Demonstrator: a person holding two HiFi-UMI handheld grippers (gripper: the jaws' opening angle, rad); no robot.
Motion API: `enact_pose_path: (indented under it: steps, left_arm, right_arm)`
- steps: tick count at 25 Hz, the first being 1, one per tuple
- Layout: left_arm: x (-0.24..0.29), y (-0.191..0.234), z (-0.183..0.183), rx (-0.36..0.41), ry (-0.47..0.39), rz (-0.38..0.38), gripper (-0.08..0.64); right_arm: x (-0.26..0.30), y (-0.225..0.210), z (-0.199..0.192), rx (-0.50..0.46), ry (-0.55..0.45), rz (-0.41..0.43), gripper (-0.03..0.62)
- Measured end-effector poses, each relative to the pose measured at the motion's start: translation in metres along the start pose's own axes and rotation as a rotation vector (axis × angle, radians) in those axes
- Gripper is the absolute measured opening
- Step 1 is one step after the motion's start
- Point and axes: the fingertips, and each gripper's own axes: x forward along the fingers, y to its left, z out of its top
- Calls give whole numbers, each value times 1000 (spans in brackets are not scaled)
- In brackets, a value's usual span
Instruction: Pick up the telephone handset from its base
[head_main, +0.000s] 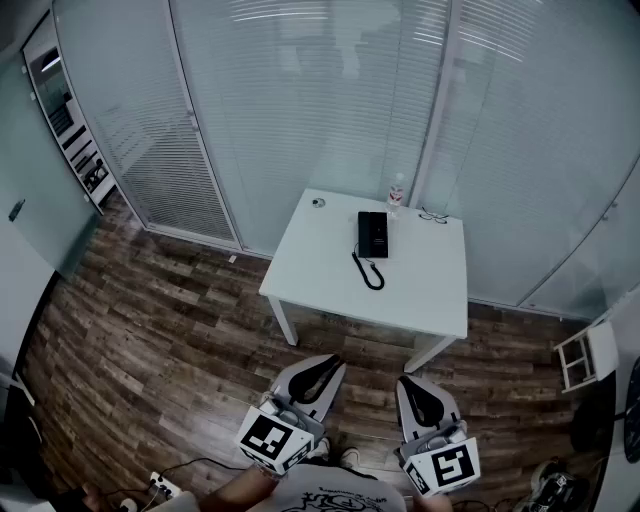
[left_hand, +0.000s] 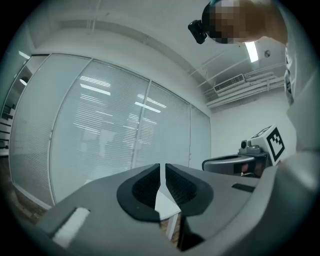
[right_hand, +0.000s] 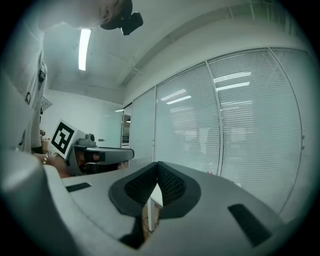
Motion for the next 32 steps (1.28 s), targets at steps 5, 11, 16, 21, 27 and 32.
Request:
enact_pose_path:
  steps: [5,11,16,21,27,32]
  left_arm:
    - [-8,19,2,-4,-1,-14,32]
    - [-13,37,5,-9,-4,-31,32]
    - [-13,47,4,-15,-2,-34,32]
    - [-6,61,2,-16,-2,-18,32]
    - [25,70,0,-17,-3,-20,32]
    - [67,79,-1,-16,-4,-20,32]
  right_arm:
    - [15,9,7,14,-18,-24,6]
    - [32,23,15,6,-28,-25,6]
    - [43,22,13,10,-22,-32,6]
    - [55,15,6,15,-13,-28,6]
    - [72,-15,4,48,-28,-35,6]
    - [90,-54,0,45,-26,-41,6]
